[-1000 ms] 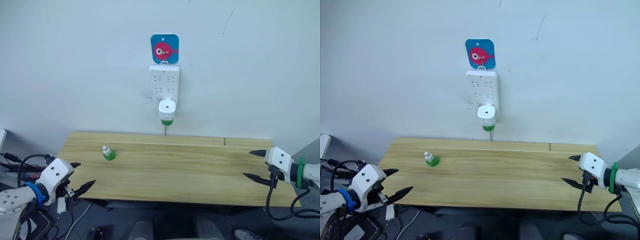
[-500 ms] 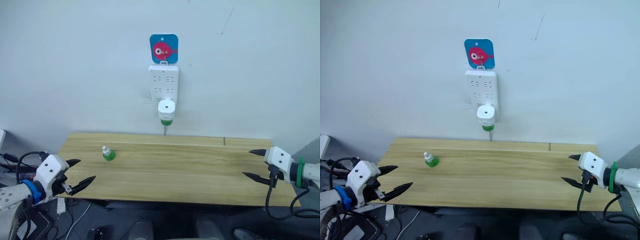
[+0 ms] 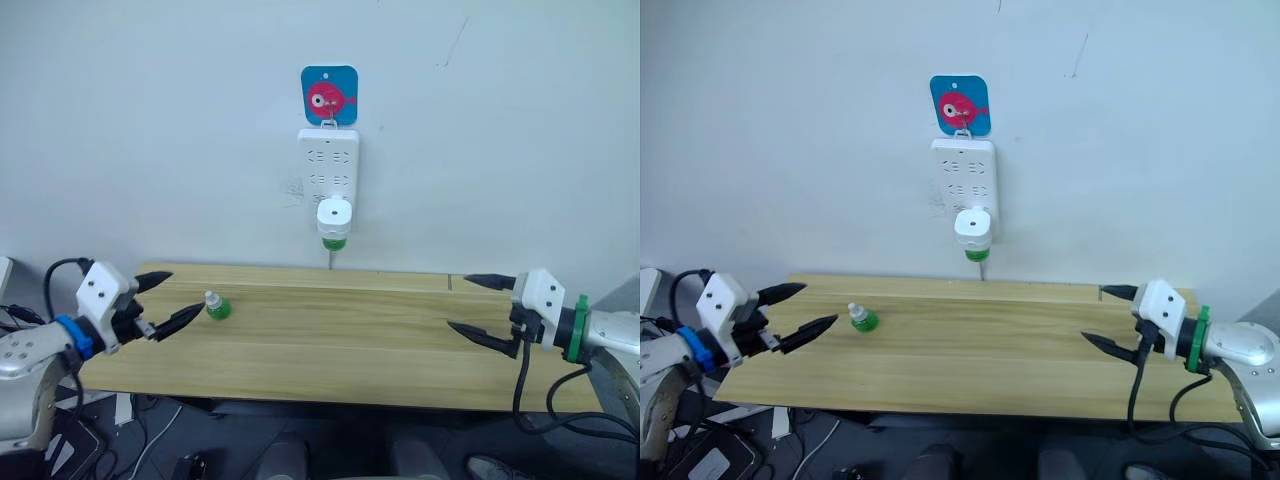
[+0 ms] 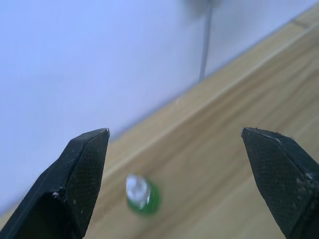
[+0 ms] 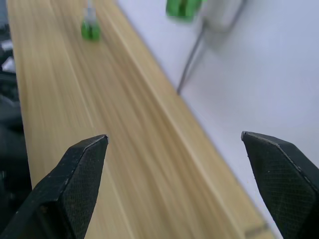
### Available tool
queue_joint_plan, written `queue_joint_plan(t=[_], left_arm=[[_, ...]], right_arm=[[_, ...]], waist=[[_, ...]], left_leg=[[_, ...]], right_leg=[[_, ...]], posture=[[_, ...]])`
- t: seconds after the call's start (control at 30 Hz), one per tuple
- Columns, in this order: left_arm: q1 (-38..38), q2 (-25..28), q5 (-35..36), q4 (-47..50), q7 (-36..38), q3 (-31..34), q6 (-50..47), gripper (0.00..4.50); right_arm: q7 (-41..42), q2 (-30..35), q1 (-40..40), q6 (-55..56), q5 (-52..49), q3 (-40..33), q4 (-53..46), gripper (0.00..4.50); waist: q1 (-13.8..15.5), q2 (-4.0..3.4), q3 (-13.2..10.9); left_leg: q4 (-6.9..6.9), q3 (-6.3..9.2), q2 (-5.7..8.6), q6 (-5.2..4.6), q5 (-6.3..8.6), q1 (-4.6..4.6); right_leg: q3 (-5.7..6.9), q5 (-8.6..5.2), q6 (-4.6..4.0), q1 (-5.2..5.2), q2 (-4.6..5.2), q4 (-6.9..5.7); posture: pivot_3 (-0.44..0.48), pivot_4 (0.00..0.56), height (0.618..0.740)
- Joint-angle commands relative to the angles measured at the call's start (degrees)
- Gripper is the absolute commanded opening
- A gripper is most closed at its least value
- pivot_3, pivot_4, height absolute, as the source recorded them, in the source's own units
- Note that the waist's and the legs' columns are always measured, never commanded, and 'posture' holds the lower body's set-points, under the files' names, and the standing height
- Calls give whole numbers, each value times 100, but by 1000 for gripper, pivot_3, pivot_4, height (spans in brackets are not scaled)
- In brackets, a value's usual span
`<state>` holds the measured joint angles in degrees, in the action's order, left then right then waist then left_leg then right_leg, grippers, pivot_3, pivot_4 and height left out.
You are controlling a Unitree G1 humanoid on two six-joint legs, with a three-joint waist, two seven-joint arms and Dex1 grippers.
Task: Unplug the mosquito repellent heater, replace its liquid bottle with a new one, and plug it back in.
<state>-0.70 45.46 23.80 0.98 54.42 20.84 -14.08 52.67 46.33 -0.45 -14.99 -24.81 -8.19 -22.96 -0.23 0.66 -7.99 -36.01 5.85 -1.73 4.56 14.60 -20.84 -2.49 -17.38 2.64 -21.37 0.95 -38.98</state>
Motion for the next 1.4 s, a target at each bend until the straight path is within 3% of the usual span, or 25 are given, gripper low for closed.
queue_joint_plan(t=[0.03,0.2,0.37,0.53,0.83,1.0,1.4], left_arm=[[-734,-89,244,155,-262,-223,-556,4500],[-1438,-201,283,14,-355,-547,-1009,4500],[-2421,-637,373,-434,-418,-801,-1102,4500],[-2956,-857,199,-939,-306,-1044,-954,3308],[-3633,-1243,-277,-2017,-415,-1304,-97,3308],[-3954,-1356,-384,-2539,-433,-1277,252,3308],[-4494,-1479,-371,-2917,107,-1471,235,3308]], right_arm=[[-696,-144,-499,-796,-702,-275,-1037,4474],[-1349,-171,-736,-1694,-1237,-438,-1741,4474],[-2277,-230,-891,-2619,-1888,-693,-2302,4474],[-2688,-234,-803,-2898,-2297,-837,-2758,4500],[-3059,-147,-719,-3059,-2628,-837,-3061,4500],[-3181,-76,-725,-3090,-2749,-798,-3125,4500],[-3296,39,-886,-3112,-2984,-741,-3077,4500]], waist=[[-39,3,-20],[-173,30,-64],[-262,35,-145],[-447,41,-198],[-625,48,-279],[-656,46,-281],[-614,49,-295]], left_leg=[[0,1,0,0,0,0],[0,3,1,1,1,-6],[-3,5,3,2,1,-17],[-2,2,2,2,2,-21],[-4,3,3,1,1,-40],[-10,5,3,2,1,-98],[-36,19,8,1,-3,-109]], right_leg=[[0,1,2,0,-1,0],[2,7,-6,-1,-1,3],[3,8,-8,-10,0,1],[0,9,-10,-15,-1,2],[0,8,-4,-34,-1,-1],[1,18,-6,-89,-1,-2],[11,23,25,-84,-1,-5]], posture=[[-55,130,725],[-111,144,725],[-166,162,725],[-204,175,725],[-234,185,725],[-241,189,725],[-235,188,725]])
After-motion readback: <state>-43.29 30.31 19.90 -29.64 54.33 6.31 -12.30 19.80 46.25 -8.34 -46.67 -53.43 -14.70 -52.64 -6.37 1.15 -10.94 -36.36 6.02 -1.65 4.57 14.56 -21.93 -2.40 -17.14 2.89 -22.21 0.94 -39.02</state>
